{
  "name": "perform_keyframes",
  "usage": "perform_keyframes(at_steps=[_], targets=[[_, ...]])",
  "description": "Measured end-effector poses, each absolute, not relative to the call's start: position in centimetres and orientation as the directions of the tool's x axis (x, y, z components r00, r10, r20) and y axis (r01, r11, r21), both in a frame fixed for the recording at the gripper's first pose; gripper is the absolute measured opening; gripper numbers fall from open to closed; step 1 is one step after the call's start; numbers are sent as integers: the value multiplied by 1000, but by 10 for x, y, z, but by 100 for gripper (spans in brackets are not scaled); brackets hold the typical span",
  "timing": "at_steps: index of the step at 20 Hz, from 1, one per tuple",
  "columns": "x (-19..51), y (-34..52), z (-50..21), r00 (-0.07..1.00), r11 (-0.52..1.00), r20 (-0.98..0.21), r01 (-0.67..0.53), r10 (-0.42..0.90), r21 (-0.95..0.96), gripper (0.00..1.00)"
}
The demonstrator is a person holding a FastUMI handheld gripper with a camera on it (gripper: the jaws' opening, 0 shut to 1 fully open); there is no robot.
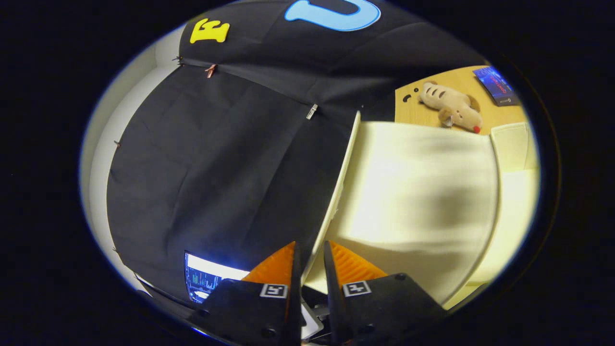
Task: Open the storage box then place both shoes into the box .Put the left shoe in first, then the right shoe, with the right side of both shoes facing outward in a uniform manner.
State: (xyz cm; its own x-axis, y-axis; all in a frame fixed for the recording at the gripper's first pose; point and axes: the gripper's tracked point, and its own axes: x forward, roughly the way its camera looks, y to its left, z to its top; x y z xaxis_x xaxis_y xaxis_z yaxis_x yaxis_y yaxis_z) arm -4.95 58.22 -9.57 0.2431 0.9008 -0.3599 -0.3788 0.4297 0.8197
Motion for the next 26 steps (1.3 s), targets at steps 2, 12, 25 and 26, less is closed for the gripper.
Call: perform_keyframes(at_steps=[2, 12, 25, 26], targets=[[-45, 566, -92, 262, 461, -380, -448, 887, 766, 64], [24, 357, -65, 661, 791, -436, -491, 611, 364, 98], [28, 91, -172, 779, 979, -594, -173, 200, 103, 98], [26, 80, -186, 767, 981, -614, -170, 188, 88, 99]])
